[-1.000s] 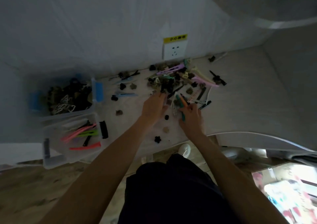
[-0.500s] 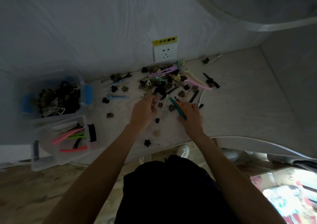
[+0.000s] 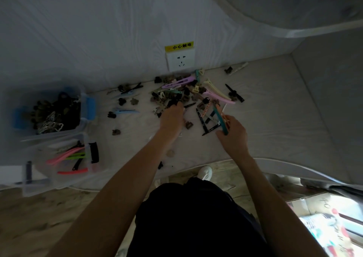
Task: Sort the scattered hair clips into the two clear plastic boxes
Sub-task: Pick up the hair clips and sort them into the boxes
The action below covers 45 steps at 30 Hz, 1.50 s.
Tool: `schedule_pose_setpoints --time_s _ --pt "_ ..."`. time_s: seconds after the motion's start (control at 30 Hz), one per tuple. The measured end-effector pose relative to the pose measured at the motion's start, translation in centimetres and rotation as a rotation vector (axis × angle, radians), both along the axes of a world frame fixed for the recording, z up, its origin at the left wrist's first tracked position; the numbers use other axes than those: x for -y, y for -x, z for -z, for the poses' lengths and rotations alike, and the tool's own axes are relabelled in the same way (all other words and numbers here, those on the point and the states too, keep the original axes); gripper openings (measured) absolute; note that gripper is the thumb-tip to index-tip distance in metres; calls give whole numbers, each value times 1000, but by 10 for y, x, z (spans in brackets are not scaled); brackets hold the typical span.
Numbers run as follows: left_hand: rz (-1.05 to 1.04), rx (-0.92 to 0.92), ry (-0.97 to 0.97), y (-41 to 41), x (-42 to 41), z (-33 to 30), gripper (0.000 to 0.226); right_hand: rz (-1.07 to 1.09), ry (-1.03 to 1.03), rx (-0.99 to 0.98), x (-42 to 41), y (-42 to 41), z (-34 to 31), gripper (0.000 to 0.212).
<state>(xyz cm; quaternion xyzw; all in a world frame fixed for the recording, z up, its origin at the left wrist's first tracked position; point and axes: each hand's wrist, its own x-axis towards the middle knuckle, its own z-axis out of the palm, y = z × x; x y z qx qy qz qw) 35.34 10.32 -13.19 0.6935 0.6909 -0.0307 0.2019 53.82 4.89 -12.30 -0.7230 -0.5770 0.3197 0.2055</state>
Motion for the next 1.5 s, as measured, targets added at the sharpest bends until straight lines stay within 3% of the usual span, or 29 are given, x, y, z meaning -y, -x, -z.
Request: schedule_pose_setpoints --time_s 0.13,0.37,0.6,0.7,0.83,0.9,1.03,1.17,1.33,1.5 --pt "-70 57 16 0 -2 2 31 1 39 66 -15 -22 -4 30" --pt "-160 104 -5 1 1 5 20 -291 57 254 -49 -27 6 42" --pt "-94 15 -56 0 -1 3 14 -105 158 293 -63 -9 9 41" --pt "-113 58 -116 -3 6 4 15 -2 128 116 -60 -11 12 17" --pt "-152 225 -292 -2 13 3 19 125 121 -177 -52 -29 9 14" --pt "-127 266 -402 2 17 0 22 78 83 -218 -46 -38 7 16" --pt "-170 329 -564 9 33 -7 22 -310 -29 126 -35 -50 6 24" --pt "-275 408 -488 6 39 -8 18 -616 -116 415 -31 -49 11 32" --pt "-229 484 -356 -7 30 -3 15 -687 -71 450 -29 -38 19 36" --pt "-346 483 -212 -12 12 4 23 -682 -35 449 -31 -39 19 34"
